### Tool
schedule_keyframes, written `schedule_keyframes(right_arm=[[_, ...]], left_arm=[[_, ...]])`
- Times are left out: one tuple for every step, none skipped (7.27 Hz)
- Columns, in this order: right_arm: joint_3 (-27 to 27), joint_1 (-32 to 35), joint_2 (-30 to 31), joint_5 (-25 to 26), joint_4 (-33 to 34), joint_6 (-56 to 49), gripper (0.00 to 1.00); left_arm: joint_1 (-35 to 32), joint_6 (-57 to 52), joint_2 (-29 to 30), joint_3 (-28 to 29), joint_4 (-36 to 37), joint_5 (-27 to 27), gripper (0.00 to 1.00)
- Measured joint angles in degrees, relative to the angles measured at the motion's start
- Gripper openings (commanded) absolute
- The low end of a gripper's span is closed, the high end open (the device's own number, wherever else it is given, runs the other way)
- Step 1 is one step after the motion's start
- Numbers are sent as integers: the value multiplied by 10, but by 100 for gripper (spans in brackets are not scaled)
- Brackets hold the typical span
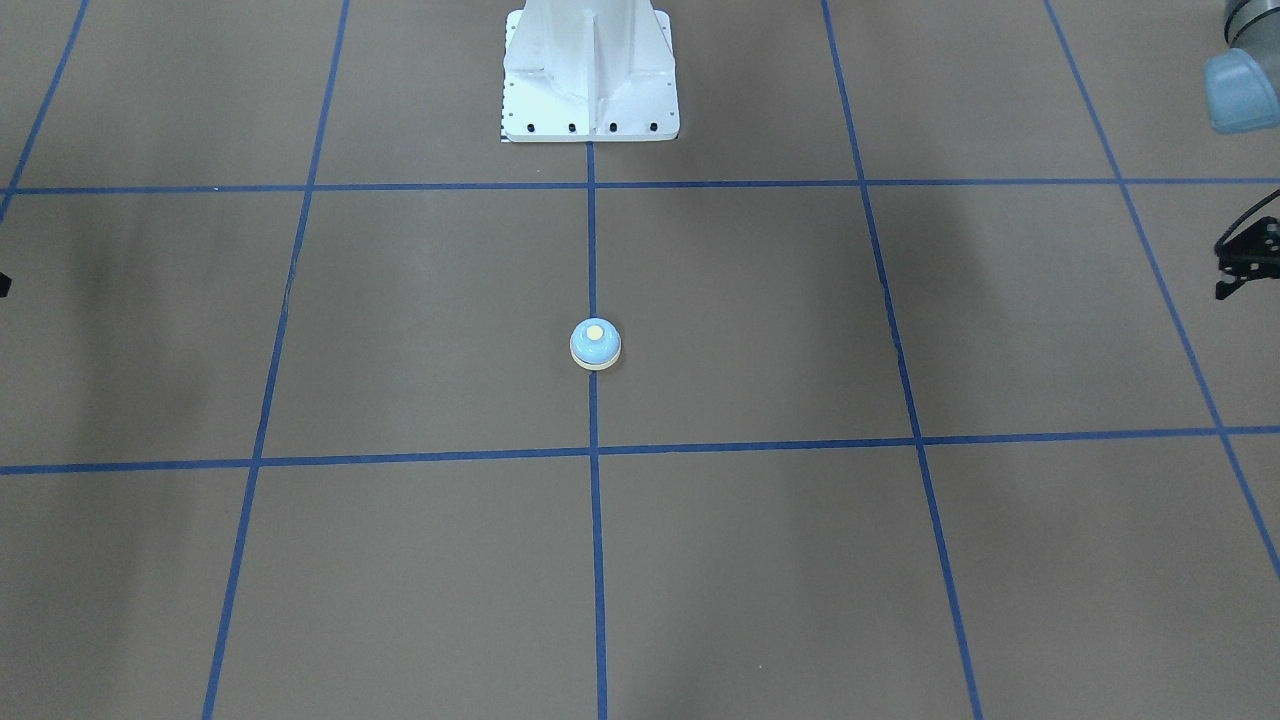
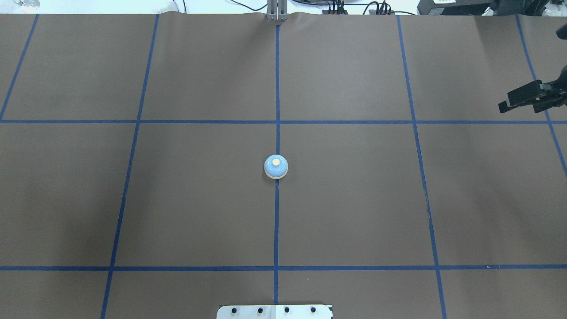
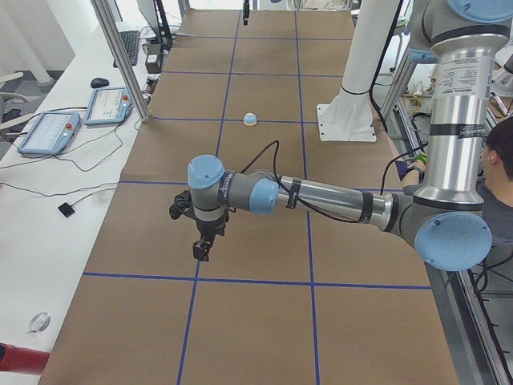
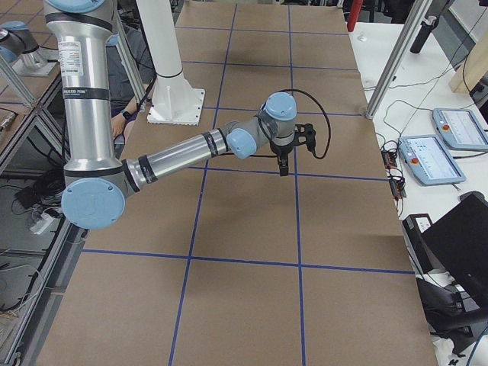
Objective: Place and press bell with both arms
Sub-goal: 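Move the right gripper in above the bell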
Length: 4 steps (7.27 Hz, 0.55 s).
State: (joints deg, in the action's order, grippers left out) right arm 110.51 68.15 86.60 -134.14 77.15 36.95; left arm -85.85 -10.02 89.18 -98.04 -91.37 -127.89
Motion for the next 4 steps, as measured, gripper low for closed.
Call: schedule_keyframes(right_arm=[[4,-36,-25,31,2,58,100],[-1,-84,-64,63,8,119,100],[-12,-139,-113,101,27,178,100],[-27,-192,-166,145,57,229,100]], left_arm=[[-15,-3,-19,-2,1,1,100],[-21,-4,-32,-3,0,1,100],[-23,-4,-38,-3,-1,1,100],[-23,-4,-40,-3,-1,1,100]])
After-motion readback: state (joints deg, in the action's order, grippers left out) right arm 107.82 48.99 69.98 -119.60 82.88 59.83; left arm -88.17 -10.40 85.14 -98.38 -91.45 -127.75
